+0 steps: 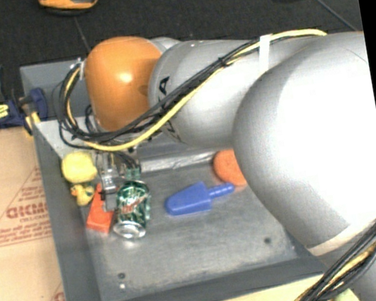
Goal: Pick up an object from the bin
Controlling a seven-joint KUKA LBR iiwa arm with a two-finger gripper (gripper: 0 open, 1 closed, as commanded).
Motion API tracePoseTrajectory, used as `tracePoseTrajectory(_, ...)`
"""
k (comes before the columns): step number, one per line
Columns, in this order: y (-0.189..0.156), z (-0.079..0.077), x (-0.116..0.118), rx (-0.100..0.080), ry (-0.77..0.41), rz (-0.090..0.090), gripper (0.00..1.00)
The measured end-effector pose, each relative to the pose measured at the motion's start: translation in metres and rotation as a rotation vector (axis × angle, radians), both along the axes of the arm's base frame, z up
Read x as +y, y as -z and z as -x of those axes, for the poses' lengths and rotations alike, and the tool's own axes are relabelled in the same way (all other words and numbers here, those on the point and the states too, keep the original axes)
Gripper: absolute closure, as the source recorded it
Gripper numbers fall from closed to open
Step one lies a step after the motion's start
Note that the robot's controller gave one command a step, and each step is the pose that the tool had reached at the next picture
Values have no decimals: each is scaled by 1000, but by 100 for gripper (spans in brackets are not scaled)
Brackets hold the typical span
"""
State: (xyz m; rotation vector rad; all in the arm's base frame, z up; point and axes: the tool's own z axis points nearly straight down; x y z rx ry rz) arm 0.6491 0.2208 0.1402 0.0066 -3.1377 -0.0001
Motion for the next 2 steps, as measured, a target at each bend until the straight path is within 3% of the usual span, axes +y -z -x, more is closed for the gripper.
tracePoseTrajectory(1,-6,-2,-1,-7,4,-2,0)
tracePoseTrajectory(2,-41,6,-11,-6,18,-3,0)
